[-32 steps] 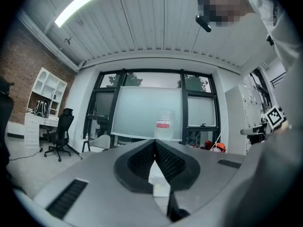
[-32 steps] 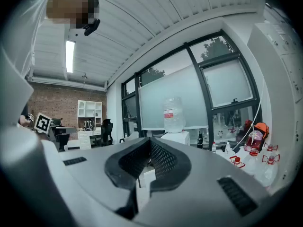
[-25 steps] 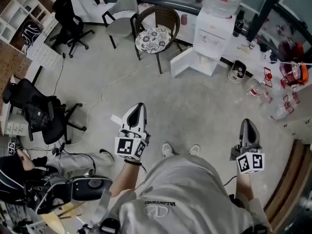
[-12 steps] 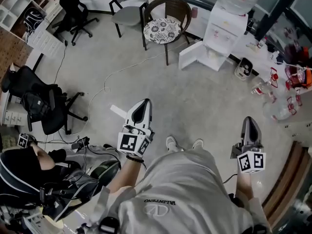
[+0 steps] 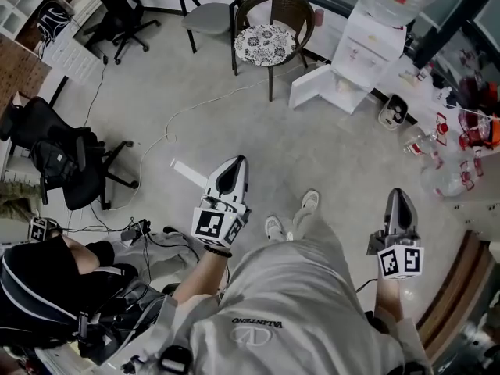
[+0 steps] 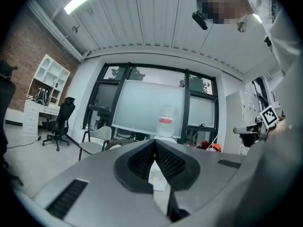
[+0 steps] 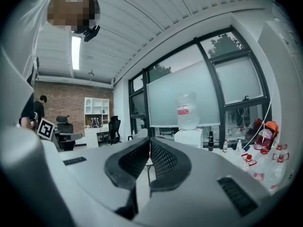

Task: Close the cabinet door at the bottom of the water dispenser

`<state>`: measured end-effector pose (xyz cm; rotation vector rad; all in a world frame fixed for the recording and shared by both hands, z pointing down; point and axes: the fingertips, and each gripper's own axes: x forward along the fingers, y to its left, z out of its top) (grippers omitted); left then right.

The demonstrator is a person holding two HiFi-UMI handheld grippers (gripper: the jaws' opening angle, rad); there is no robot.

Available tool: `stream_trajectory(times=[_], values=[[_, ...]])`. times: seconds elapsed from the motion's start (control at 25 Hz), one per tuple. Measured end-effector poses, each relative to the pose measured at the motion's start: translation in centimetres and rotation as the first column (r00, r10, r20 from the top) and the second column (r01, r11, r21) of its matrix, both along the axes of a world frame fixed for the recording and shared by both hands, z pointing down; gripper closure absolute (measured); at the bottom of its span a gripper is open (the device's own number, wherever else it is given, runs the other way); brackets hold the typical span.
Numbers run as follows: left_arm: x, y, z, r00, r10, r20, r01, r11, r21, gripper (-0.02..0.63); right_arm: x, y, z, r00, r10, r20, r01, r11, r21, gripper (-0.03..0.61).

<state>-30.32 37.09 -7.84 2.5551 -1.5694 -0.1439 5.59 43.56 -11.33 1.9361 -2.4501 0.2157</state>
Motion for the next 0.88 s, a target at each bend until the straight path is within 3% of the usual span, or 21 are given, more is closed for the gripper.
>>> stream_trajectory(times=[0.4,0.88], values=[[2.4,-4.3,-0.3,0.999,-0.014,0.03,0.014,1.0,0.001,0.609,1.6,-5.9,0.9,0.999,-0.037,0.033,0.037,0.999,0.001,0.561],[8.0,-11.3,-1.0,0.998,-0.027,0.052,0.027,1.0,0.003,0.611,5.1,-14.4,0.7,0.992,-0.116,0.04,0.116,0.993,0.009,0.561]])
